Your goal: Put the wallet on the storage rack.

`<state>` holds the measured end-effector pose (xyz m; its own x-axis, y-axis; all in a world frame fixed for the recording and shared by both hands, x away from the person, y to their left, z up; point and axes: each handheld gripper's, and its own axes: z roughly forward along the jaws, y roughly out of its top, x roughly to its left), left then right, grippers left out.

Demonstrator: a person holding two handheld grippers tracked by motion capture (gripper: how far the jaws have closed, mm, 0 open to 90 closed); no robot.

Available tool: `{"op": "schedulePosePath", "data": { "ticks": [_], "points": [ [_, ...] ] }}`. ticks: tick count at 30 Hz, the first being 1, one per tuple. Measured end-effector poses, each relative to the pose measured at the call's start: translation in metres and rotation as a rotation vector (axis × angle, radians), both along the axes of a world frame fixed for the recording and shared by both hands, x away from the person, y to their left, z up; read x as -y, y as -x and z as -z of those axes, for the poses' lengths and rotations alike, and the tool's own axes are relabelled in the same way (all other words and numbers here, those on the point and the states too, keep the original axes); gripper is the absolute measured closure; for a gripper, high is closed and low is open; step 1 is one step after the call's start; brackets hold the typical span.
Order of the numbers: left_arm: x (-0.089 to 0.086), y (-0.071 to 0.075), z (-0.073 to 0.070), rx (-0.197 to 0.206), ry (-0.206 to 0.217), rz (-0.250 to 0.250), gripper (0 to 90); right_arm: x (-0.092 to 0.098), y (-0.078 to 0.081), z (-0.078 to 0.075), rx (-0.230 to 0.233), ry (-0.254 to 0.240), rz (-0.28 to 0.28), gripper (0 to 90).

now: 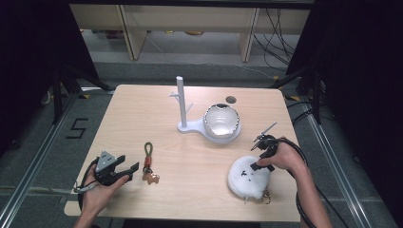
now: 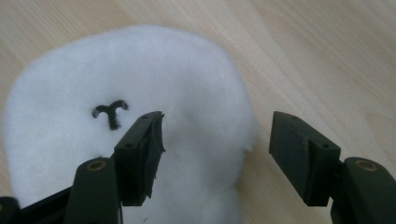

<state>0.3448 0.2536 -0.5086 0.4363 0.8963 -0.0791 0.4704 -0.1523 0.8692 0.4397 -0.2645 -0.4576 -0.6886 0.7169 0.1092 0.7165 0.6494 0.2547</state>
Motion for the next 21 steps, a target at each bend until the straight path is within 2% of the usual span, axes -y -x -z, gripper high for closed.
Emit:
{"op": "schedulePosePath", "data": {
  "ticks": [6, 8, 10, 11, 12, 14, 15, 16, 17, 18, 19, 21],
  "points": [
    [0.001, 0.000, 0.001, -0.007, -0.001, 0.009, 33.6, -0.004, -0.007, 0.007, -0.024, 0.014, -0.053, 34.6],
    [0.001, 0.000, 0.002, -0.007, 0.000, 0.009, 33.7, -0.006, -0.008, 0.010, -0.050, 0.021, -0.054, 36.5],
    [0.001, 0.000, 0.002, -0.011, -0.002, 0.003, 33.7, -0.006, -0.010, 0.012, -0.053, 0.041, -0.074, 40.5],
    [0.001, 0.000, 0.003, -0.010, -0.002, 0.005, 33.8, -0.008, -0.009, 0.011, -0.061, 0.029, -0.078, 48.0],
    [0.001, 0.000, 0.003, -0.010, -0.002, 0.005, 33.8, -0.008, -0.010, 0.011, -0.048, 0.036, -0.104, 50.5],
    [0.001, 0.000, 0.003, -0.010, -0.003, 0.006, 33.8, -0.009, -0.010, 0.010, -0.053, 0.035, -0.105, 53.6],
    [0.001, 0.000, 0.003, -0.011, 0.000, 0.006, 33.8, -0.010, -0.008, 0.010, -0.053, 0.049, -0.091, 63.2],
    [0.001, 0.000, 0.003, -0.011, 0.000, 0.006, 33.8, -0.010, -0.008, 0.010, -0.053, 0.049, -0.091, 63.2],
    [0.001, 0.000, 0.003, -0.010, 0.002, 0.005, 33.8, -0.010, -0.006, 0.006, -0.039, 0.045, -0.078, 72.3],
    [0.001, 0.001, 0.003, -0.010, 0.003, 0.004, 33.8, -0.010, -0.006, 0.006, -0.039, 0.045, -0.078, 72.3],
    [0.001, 0.001, 0.003, -0.009, 0.002, 0.004, 33.8, -0.009, -0.003, 0.003, -0.010, 0.043, -0.094, 75.9],
    [0.001, 0.001, 0.003, -0.009, 0.001, 0.004, 33.8, -0.008, -0.001, 0.003, 0.001, 0.046, -0.093, 76.7]
  ]
}}
